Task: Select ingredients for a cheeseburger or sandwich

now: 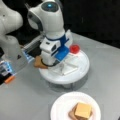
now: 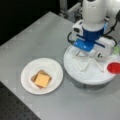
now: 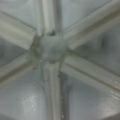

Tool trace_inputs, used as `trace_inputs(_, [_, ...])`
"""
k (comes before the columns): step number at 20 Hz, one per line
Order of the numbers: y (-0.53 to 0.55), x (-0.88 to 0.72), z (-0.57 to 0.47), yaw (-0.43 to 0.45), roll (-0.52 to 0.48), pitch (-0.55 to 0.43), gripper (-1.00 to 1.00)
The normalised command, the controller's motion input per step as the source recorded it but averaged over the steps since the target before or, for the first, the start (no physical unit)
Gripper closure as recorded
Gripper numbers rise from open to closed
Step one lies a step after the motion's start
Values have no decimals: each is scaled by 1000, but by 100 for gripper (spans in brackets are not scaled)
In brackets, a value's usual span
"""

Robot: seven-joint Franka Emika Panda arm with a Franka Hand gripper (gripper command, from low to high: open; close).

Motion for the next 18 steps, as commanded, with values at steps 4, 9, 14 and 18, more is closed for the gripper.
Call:
trace_inputs(4, [97, -201, -156, 51, 80, -213, -100])
trace_inputs(9, [32, -150, -163, 40, 91, -218, -100])
trace_inputs(14, [10, -134, -165, 37, 99, -201, -100])
trace_inputs(18, [13, -152, -163, 40, 102, -185, -100])
